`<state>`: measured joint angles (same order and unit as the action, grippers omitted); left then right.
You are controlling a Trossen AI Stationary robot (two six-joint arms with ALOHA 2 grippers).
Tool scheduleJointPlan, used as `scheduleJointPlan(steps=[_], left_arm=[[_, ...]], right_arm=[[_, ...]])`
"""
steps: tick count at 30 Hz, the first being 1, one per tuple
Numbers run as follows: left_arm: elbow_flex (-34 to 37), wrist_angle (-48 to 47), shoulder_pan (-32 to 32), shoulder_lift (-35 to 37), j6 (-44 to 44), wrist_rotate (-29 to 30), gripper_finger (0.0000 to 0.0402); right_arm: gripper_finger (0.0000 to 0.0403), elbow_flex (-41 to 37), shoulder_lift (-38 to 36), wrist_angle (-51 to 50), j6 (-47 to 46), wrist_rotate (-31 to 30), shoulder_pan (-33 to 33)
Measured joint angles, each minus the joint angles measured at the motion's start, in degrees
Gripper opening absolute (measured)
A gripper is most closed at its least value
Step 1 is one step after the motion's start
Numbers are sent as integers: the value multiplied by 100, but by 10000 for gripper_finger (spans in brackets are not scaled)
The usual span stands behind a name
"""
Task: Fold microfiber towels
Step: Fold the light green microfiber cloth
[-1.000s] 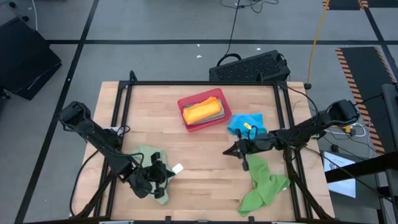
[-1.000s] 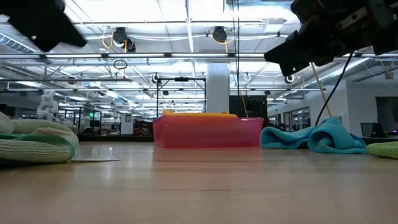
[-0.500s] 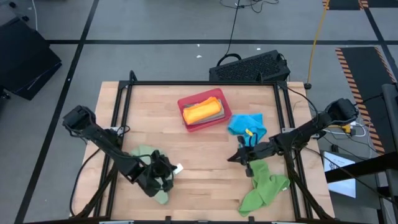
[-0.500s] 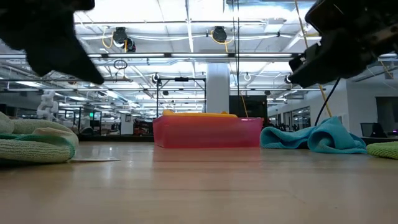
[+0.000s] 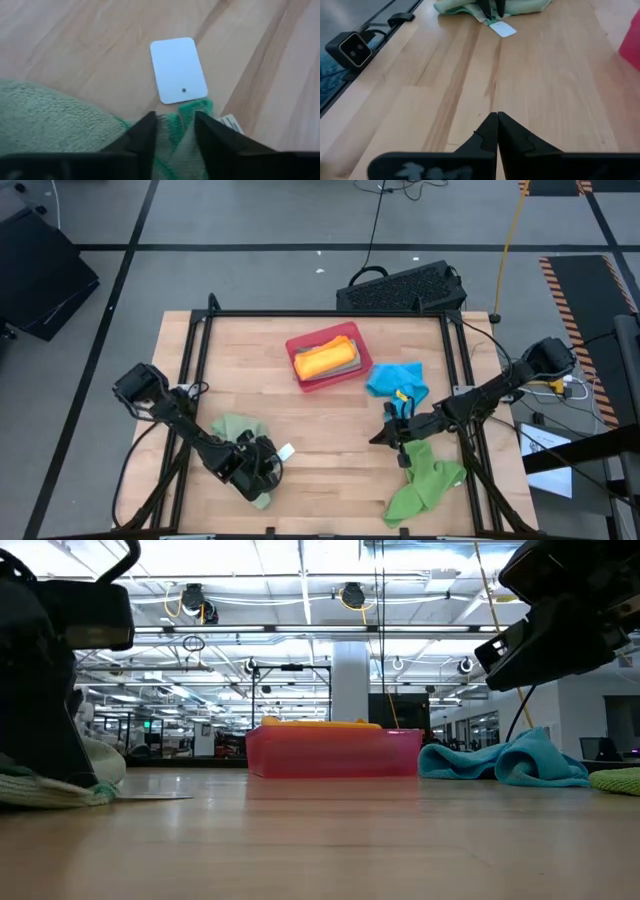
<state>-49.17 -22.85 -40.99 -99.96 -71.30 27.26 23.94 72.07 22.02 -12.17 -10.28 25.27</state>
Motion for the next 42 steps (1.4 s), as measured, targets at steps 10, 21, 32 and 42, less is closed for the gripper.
scheduleJointPlan(steps=[10,21,32,42], left_arm=[[-5,313,28,-55,555,-233,116],[9,1078,20,-13,1260,-372,6],[-1122,616,13,-5,2897,1260,5],[-1702,702,161,2,3864,2357,7]], right_arm=[[0,0,0,-7,86,-11,40],[0,0,0,45,84,-13,40],[27,0,70,823,193,-17,40],[98,4,1085,2696,330,-20,188]])
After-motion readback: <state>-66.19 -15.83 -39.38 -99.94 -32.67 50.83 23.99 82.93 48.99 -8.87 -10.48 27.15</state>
